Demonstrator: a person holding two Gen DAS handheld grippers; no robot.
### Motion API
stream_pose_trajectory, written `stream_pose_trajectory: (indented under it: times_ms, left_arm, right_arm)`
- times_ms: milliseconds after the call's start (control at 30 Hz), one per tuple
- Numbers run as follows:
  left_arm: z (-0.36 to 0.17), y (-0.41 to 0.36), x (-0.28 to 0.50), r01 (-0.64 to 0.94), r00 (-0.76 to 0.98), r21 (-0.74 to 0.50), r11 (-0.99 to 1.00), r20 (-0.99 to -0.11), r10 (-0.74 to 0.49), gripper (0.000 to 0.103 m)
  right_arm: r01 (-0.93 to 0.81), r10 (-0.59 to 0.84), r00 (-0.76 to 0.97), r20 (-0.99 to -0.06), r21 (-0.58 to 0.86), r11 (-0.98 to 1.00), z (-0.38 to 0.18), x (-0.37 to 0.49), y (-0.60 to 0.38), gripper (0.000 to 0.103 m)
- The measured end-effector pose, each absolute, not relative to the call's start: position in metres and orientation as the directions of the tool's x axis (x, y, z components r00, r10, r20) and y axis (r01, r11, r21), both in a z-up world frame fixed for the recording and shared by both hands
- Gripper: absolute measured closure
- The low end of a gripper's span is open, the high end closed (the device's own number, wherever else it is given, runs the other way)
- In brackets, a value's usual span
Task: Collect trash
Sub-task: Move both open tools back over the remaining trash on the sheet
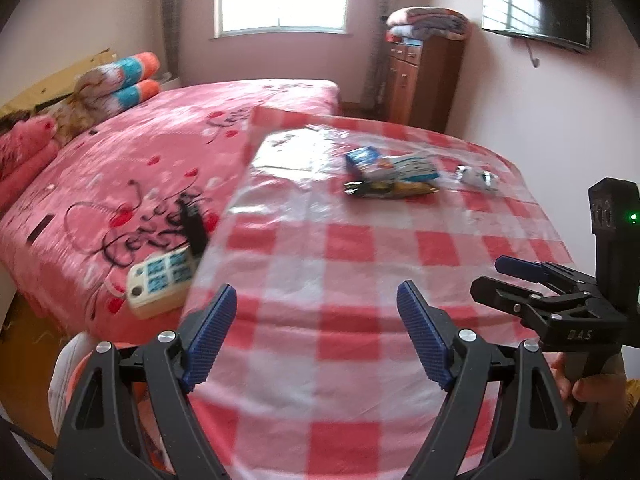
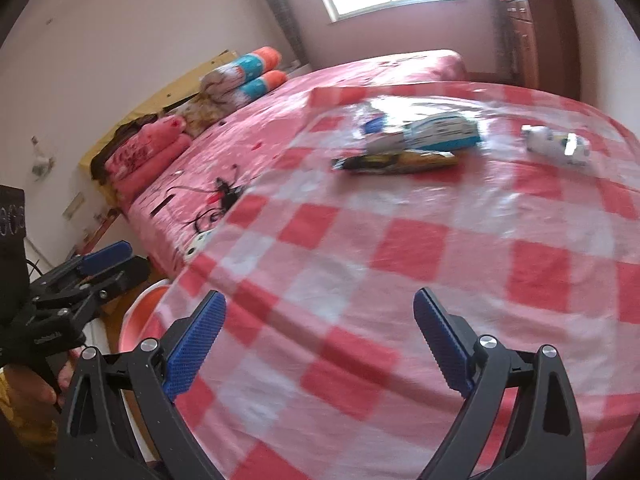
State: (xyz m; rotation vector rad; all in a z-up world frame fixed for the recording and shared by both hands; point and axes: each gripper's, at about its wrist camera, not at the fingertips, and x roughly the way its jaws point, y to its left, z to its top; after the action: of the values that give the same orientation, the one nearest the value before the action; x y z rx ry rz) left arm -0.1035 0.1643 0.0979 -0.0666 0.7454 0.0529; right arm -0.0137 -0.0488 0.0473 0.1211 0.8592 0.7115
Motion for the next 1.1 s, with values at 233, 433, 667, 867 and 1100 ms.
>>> stream_pose_trajectory:
  times_ms: [233,433,667,867,1100]
  left_arm:
    - [0.107,0.126,-0.064,0.000,0.752,-0.037,0.999,-0.658,-0.025,0.020]
    - [0.110,0.102,-0.022,0.037,0.762,-0.037,0.999,-0.645,-0.052,0.019]
    - [0.098,0.093,0.035,0.026,0.741,-0.049,0.998,-0.669,-0.052,0.019]
    - [0.078,0.103,0.091,-0.046,0.694,-0.127,0.991,-0.718,-0.060,0.019]
    - [0.053,0.112,0.144,-0.115,0.653,-0.148,0.982,-0.756,-0.037,0.019]
  right_arm:
    - [-0.451,0.542,0.510,-0.668,0.329,0.830,0.050,0.015,-0.097,0.009]
    - [-0.387,0.477,0.561,-0.677,0.296,0.873,0.056,0.047,-0.136,0.009]
    - [-0.313,0.422,0.589,-0.690,0.286,0.906,0.058,0.098,-0.169,0.009]
    - [-0.258,0.371,0.587,-0.720,0.267,0.928,0.045,0.143,-0.182,0.009]
    - [-0.247,0.349,0.565,-0.747,0.250,0.936,0.032,0.185,-0.182,0.009]
